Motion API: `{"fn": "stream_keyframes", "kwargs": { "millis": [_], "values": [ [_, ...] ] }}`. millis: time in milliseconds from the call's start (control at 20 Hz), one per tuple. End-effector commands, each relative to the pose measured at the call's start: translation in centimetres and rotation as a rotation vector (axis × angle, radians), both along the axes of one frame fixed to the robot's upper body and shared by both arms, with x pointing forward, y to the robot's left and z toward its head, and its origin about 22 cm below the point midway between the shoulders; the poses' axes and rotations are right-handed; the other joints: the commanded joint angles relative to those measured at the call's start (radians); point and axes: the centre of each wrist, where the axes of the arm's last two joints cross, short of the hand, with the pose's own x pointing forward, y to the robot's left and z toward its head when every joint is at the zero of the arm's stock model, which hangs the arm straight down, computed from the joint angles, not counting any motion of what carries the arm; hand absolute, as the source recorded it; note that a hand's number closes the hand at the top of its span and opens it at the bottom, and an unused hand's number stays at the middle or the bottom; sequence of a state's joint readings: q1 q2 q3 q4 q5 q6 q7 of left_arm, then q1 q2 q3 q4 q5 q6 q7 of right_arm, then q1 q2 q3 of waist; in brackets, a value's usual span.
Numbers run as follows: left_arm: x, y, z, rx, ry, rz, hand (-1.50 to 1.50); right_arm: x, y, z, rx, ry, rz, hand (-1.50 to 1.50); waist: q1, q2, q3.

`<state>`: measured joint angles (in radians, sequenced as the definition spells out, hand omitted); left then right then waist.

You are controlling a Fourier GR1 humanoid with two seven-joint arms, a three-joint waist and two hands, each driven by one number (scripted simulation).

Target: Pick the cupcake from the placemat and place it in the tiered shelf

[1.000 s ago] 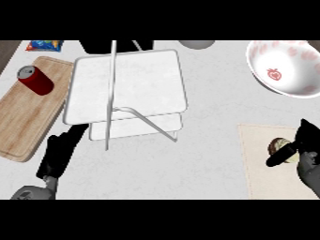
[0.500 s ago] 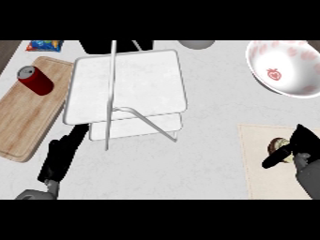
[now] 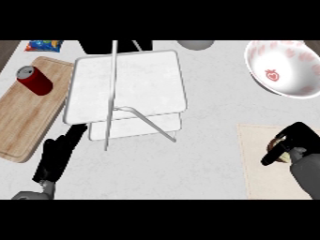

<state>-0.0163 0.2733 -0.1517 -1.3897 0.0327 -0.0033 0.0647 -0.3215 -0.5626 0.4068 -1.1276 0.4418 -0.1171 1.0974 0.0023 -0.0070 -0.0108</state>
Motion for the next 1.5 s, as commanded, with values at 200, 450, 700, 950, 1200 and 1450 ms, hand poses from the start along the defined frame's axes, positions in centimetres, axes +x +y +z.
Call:
{"fn": "stream_keyframes", "kwargs": {
  "millis": [200,450,700,950,1200,1450],
  "values": [
    [-0.7,0.7,-0.3,-0.005,-0.003,0.018,0.00,0.0,0.8,1.1,-0.138,-0.028,-0.071,1.50,-0.002,0.005,0.010],
    [-0.1,0.6,-0.4,0.000,0.010,-0.001,0.00,-6.0,15.9,1.0,0.064,-0.148,0.576,1.50,0.002,-0.007,0.007],
    [-0.3,1.2,-0.5,0.003,0.008,0.026,0.00,-12.7,21.6,5.0,0.104,-0.279,0.697,1.50,-0.025,-0.008,0.008],
    [-0.4,0.3,-0.1,-0.007,0.016,0.030,0.00,-16.6,21.4,9.9,0.000,-0.427,0.675,1.50,-0.034,-0.009,0.008],
    [-1.4,1.2,-1.8,0.001,0.009,0.037,0.00,-18.3,20.3,15.5,0.006,-0.672,0.629,1.50,-0.035,-0.006,0.007],
    [-0.7,0.0,-0.7,0.002,-0.004,0.026,0.00,-18.7,20.5,20.1,0.054,-0.890,0.565,1.50,-0.021,-0.003,0.007]
  ]
}}
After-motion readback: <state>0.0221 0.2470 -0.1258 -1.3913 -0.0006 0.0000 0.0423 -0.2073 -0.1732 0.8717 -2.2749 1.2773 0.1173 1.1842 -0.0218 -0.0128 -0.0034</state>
